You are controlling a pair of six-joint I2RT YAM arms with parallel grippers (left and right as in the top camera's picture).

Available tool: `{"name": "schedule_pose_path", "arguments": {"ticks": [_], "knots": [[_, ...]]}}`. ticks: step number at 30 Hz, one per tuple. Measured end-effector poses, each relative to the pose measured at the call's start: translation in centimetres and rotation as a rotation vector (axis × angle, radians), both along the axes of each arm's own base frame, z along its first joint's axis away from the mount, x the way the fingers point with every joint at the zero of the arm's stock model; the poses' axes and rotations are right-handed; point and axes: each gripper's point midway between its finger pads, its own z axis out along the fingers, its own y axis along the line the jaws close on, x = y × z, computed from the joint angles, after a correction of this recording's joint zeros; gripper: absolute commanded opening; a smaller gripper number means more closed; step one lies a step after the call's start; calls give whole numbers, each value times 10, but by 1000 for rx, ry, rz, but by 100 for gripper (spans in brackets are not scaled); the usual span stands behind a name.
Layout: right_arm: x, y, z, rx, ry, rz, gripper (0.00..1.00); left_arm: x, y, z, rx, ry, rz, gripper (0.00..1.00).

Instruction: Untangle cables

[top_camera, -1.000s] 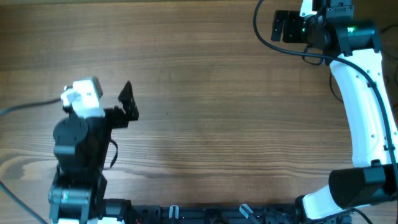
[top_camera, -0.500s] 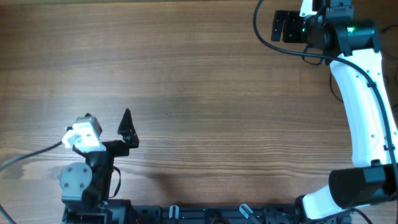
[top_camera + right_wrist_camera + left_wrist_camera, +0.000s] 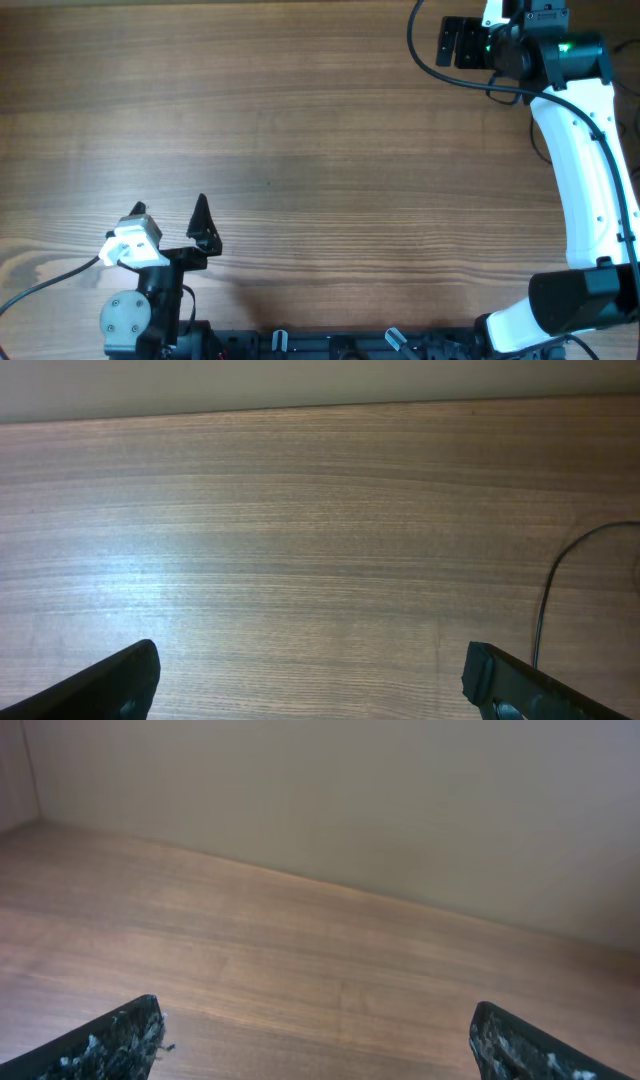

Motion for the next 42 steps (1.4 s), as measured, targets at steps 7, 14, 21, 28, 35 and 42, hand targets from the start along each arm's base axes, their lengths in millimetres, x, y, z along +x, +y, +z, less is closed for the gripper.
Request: {"name": "schedule_pose_path", "arguments": {"ticks": [7,14,21,28,35,42], "knots": [[0,0,0,0,0,0,100,3,0,-21,-24,30,3,100],[0,0,0,0,0,0,100,6,0,-19,-29,8,3,100],[0,0,0,0,0,0,100,21,-1,-35,-48,-32,5,100],[0,0,0,0,0,0,100,34,-1,-54,-66,-87,5,100],[0,0,0,0,0,0,100,38,1,-59,-74,-127,14,100],[0,0,0,0,0,0,100,38,4,-78,-69,-55,36,100]]}}
